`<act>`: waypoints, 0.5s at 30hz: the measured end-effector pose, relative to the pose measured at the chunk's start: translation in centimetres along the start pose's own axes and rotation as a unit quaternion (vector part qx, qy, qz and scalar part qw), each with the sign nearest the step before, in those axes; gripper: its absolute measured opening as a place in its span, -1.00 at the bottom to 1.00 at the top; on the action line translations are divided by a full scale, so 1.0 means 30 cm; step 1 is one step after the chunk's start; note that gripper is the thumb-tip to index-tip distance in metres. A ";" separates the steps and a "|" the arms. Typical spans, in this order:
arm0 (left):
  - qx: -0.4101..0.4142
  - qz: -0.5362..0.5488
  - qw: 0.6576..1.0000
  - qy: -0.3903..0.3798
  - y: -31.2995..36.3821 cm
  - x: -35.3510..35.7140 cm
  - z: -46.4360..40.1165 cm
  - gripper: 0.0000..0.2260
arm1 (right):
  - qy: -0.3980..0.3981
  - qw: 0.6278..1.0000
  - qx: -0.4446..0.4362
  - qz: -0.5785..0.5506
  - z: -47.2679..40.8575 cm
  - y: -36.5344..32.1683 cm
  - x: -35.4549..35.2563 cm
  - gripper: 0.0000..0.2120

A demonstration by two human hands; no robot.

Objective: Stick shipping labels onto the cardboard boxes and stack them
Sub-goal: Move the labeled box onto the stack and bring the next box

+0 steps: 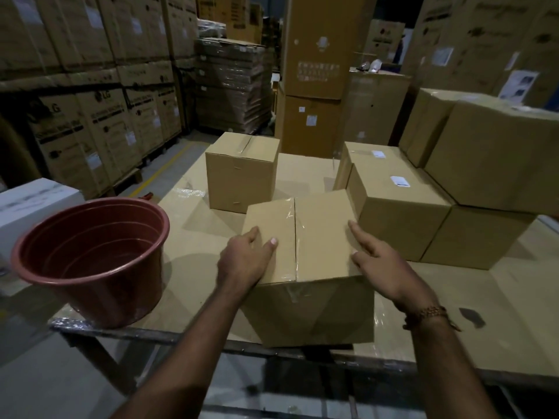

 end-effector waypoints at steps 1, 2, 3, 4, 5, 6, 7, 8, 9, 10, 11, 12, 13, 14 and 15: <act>0.002 -0.025 1.000 -0.007 -0.001 -0.014 -0.020 -0.36 | -0.005 1.000 0.006 -0.003 -0.022 0.022 0.015 -0.41; 0.005 -0.044 0.999 -0.020 -0.003 -0.021 -0.043 -0.37 | -0.009 1.000 0.010 -0.001 -0.044 0.042 0.033 -0.42; 0.009 -0.058 0.998 -0.036 -0.005 -0.023 -0.062 -0.37 | -0.012 1.000 0.013 0.004 -0.063 0.059 0.052 -0.43; 0.016 -0.072 0.996 -0.049 -0.006 -0.023 -0.080 -0.37 | -0.016 1.000 0.015 0.009 -0.081 0.074 0.073 -0.44; 0.023 -0.087 0.994 -0.058 -0.009 -0.023 -0.094 -0.37 | -0.022 1.000 0.018 0.012 -0.097 0.088 0.093 -0.43; 0.030 -0.104 0.992 -0.061 -0.011 -0.022 -0.107 -0.37 | -0.029 0.999 0.021 0.014 -0.114 0.104 0.114 -0.43; 0.035 -0.119 0.991 -0.059 -0.015 -0.024 -0.118 -0.37 | -0.036 0.999 0.024 0.017 -0.129 0.119 0.136 -0.42; 0.038 -0.127 0.990 -0.053 -0.023 -0.028 -0.130 -0.37 | -0.043 0.999 0.026 0.021 -0.146 0.133 0.158 -0.41; 0.037 -0.127 0.990 -0.045 -0.030 -0.037 -0.141 -0.36 | -0.047 0.998 0.024 0.026 -0.164 0.144 0.177 -0.41; 0.034 -0.123 0.991 -0.036 -0.039 -0.048 -0.155 -0.36 | -0.048 0.998 0.020 0.029 -0.183 0.151 0.191 -0.42; 0.032 -0.120 0.992 -0.029 -0.048 -0.060 -0.171 -0.35 | -0.048 0.998 0.017 0.028 -0.202 0.154 0.201 -0.43; 0.031 -0.121 0.992 -0.025 -0.056 -0.070 -0.189 -0.34 | -0.049 0.998 0.013 0.025 -0.225 0.153 0.211 -0.44; 0.032 -0.126 0.991 -0.024 -0.062 -0.080 -0.208 -0.33 | -0.052 0.998 0.009 0.022 -0.248 0.150 0.221 -0.45; 0.036 -0.134 0.990 -0.020 -0.065 -0.089 -0.227 -0.32 | -0.056 0.998 0.006 0.021 -0.273 0.143 0.232 -0.45; 0.042 -0.144 0.989 -0.014 -0.065 -0.101 -0.246 -0.32 | -0.059 0.998 0.003 0.019 -0.297 0.133 0.244 -0.45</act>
Point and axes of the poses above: each hand's wrist, its own z-axis away from the middle knuckle, its own x-axis out of the palm, y = z × x, the point moved 9 cm from there along -z, towards the middle knuckle, and after that the axes turned 3 degrees about -y, right-handed, at the moved point
